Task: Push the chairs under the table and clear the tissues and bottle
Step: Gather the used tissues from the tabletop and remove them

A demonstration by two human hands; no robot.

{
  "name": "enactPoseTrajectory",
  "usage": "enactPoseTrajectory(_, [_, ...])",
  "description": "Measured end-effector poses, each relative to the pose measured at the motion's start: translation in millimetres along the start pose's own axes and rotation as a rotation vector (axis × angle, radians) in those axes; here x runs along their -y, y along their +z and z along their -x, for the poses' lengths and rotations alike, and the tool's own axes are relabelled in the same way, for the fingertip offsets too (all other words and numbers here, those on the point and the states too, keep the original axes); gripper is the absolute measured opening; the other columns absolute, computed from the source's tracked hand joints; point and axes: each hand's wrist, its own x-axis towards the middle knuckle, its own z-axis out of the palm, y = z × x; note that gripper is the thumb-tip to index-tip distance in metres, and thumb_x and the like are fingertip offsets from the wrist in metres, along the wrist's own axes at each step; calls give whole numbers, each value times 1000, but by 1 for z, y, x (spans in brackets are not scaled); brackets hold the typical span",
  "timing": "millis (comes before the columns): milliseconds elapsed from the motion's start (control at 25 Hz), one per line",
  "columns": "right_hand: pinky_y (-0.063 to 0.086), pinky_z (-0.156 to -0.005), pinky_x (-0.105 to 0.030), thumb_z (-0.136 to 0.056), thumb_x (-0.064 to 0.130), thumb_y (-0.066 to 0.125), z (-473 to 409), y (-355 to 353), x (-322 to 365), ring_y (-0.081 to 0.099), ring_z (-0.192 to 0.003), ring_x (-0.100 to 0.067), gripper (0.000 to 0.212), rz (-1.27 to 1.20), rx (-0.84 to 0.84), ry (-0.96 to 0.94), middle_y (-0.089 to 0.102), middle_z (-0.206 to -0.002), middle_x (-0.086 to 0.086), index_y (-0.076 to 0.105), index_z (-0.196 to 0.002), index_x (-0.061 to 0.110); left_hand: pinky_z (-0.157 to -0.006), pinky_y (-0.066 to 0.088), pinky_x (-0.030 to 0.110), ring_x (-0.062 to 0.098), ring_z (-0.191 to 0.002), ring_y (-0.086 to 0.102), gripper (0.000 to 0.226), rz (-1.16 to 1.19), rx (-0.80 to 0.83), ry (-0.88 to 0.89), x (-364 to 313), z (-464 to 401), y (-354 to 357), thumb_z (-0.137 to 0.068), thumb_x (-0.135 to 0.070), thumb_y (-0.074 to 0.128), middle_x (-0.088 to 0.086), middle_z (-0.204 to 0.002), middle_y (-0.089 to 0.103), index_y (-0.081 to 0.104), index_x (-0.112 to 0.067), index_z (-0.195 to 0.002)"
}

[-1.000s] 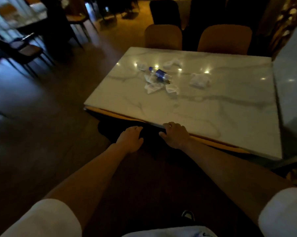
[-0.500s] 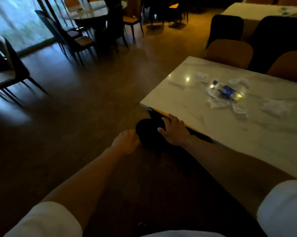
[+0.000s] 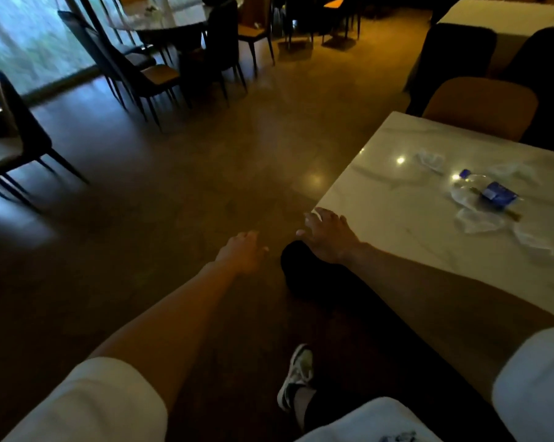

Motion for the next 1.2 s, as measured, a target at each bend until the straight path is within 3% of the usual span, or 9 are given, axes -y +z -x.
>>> enactPoseTrajectory(320, [16, -117, -58, -93, 71, 29, -203, -18, 16, 19, -148, -35, 80, -102, 179, 120, 22, -161, -14, 23, -154, 20, -114, 35, 55, 35, -145, 31, 67, -118, 61, -32, 33, -165, -112, -98, -46, 50, 14, -158, 29, 24, -20, -154])
enactPoseTrajectory(600, [18, -117, -58, -96, 66, 32, -323, -34, 4, 18, -149, -36, 76, -151, 207, 283, 18, -162, -14, 21, -155, 19, -114, 36, 53, 34, -145, 32, 67, -138, 122, 61, 54, -328, -170, -99, -44, 51, 14, -158, 30, 23, -19, -155])
enactPoseTrajectory(800, [31, -113, -57, -97, 62, 34, -389, -46, -26, 27, -144, -42, 77, -272, 186, 491, 18, -161, -17, 18, -155, 15, -114, 36, 50, 35, -143, 34, 64, -210, 171, 220, 64, -465, -206, -100, -41, 50, 16, -156, 33, 26, -14, -154])
enactPoseTrajectory(960, [30, -114, -57, -97, 63, 34, -419, -62, -46, 26, -144, -43, 77, -389, 151, 760, 14, -162, -17, 14, -156, 17, -113, 38, 49, 36, -140, 39, 63, -284, 265, 360, 56, -560, -240, -100, -44, 49, 18, -153, 38, 31, -12, -152])
enactPoseTrajectory(1200, [35, -112, -55, -98, 62, 34, -452, -77, -86, 32, -141, -42, 76, -490, 64, 975, 20, -159, -18, 16, -155, 15, -110, 40, 46, 36, -136, 44, 61, -360, 348, 632, -42, -650, -244, -99, -42, 51, 21, -149, 43, 37, -7, -147])
